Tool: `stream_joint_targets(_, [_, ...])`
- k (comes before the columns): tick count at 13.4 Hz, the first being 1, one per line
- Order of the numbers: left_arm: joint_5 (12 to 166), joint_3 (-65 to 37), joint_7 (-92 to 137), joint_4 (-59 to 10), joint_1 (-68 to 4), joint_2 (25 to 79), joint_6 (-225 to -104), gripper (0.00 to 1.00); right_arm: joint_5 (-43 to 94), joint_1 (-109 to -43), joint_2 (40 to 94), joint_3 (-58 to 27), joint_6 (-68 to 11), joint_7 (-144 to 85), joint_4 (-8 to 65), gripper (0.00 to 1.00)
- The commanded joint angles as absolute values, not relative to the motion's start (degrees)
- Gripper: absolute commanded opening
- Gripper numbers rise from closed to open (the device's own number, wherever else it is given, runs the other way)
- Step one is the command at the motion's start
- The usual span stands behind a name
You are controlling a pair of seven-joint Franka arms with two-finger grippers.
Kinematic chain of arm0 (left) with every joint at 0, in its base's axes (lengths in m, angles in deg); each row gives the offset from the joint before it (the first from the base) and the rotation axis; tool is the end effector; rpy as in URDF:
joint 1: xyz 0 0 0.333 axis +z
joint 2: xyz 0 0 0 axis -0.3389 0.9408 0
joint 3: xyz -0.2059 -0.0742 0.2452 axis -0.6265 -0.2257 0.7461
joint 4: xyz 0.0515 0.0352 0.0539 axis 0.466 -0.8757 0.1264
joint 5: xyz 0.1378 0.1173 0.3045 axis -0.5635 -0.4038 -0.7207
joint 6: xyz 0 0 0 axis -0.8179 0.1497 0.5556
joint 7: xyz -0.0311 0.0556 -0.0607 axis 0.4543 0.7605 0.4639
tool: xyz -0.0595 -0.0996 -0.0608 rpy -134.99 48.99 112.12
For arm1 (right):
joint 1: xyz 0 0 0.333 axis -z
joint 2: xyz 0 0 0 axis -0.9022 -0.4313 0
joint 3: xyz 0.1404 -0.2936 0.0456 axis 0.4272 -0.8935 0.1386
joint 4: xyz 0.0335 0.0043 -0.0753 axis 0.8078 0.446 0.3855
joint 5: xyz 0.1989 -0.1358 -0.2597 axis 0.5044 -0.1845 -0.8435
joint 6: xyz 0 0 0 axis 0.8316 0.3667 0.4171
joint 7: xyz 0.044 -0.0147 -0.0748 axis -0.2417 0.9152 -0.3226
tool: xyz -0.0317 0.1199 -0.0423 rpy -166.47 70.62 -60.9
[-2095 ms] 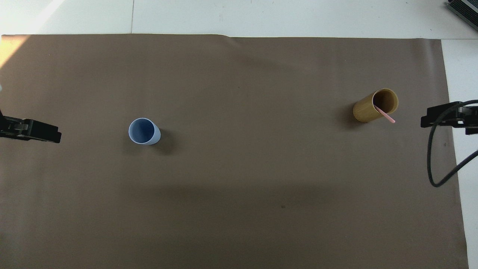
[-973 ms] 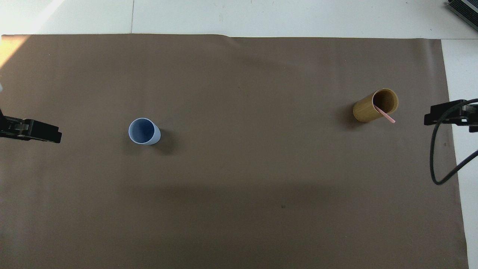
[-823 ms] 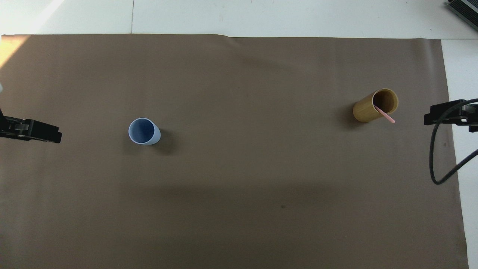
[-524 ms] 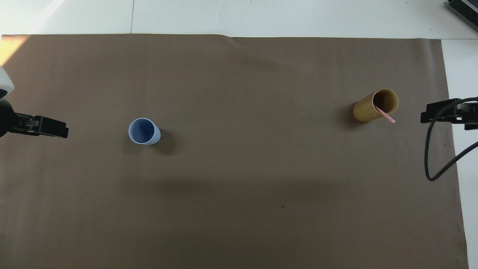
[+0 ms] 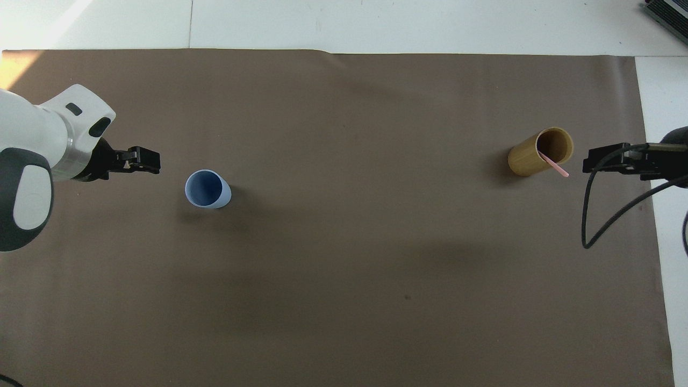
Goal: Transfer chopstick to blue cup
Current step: 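Reach the left gripper to the blue cup while the right gripper reaches the tan cup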
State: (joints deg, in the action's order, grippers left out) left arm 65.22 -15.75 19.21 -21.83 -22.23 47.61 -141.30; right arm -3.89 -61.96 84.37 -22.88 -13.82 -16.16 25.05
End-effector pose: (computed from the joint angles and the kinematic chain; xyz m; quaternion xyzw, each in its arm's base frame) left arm 0.5553 -0.0710 0.4707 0.9985 0.0467 0.0216 0.0198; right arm 0.5206 -0.0202 0.5796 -0.9965 0.0693 -0.0461 0.0114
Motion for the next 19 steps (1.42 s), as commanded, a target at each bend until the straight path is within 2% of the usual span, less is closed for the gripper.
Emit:
stream_joint_targets(1, [65.61,-15.25,26.65,-23.81,-25.25,51.50,-148.05,1.00,-4.29,-61.46,84.23,-22.82,-20.11,-18.71,31.07,1.00])
stream_joint_targets(3, [65.61,-15.25,26.76,-27.50,-25.70,51.15,-151.40,1.00,-4.29,-61.46,82.40,-22.82,-24.51,-19.86,33.81,1.00])
stream_joint_targets(5, [65.61,-15.25,26.76,-29.97,-26.49,50.80,-152.12,1.00,-4.38,-61.46,79.67,-22.82,-25.67,-19.95,33.90,1.00])
stream_joint_targets(8, [65.61,-15.25,26.49,-31.73,-27.37,50.28,-152.12,1.00,-4.38,-61.46,76.68,-22.82,-29.44,-19.95,34.34,0.92])
stream_joint_targets(9, [65.61,-15.25,26.06,-32.26,-27.37,50.10,-152.03,0.80,-4.38,-61.46,76.58,-22.82,-29.63,-19.95,34.52,0.84])
stream_joint_targets(10, [65.61,-15.25,25.79,-32.26,-27.28,50.10,-152.03,0.76,-4.38,-61.46,76.58,-22.82,-29.89,-19.95,34.87,0.79])
stream_joint_targets(11, [65.61,-15.25,25.70,-32.00,-27.28,50.10,-151.95,0.79,-4.38,-61.46,76.58,-22.82,-29.89,-20.21,35.13,0.67])
stream_joint_targets(12, [65.61,-15.16,25.70,-31.57,-27.28,50.27,-151.51,0.86,-4.38,-61.29,76.58,-22.82,-29.89,-20.91,35.13,0.48])
stream_joint_targets(13, [65.61,-15.25,25.87,-31.65,-27.37,50.27,-151.51,0.81,-4.38,-60.94,76.58,-22.82,-29.98,-21.00,34.96,0.33])
stream_joint_targets(14, [65.61,-15.25,25.96,-31.82,-27.46,50.19,-151.24,0.38,-4.38,-60.85,76.50,-22.82,-29.89,-21.00,34.87,0.20])
stream_joint_targets(15, [65.61,-15.25,25.62,-32.17,-27.46,49.93,-151.16,0.00,-4.38,-60.85,76.50,-22.82,-29.89,-21.09,34.69,0.04])
stream_joint_targets(16, [65.61,-15.25,25.53,-32.18,-27.80,49.84,-150.89,0.00,-4.38,-60.85,76.23,-22.82,-29.89,-21.18,34.35,0.00])
stream_joint_targets(19, [65.52,-15.25,25.61,-31.04,-29.64,50.01,-149.06,0.00,-4.38,-60.49,75.70,-22.82,-29.72,-21.35,32.85,0.00])
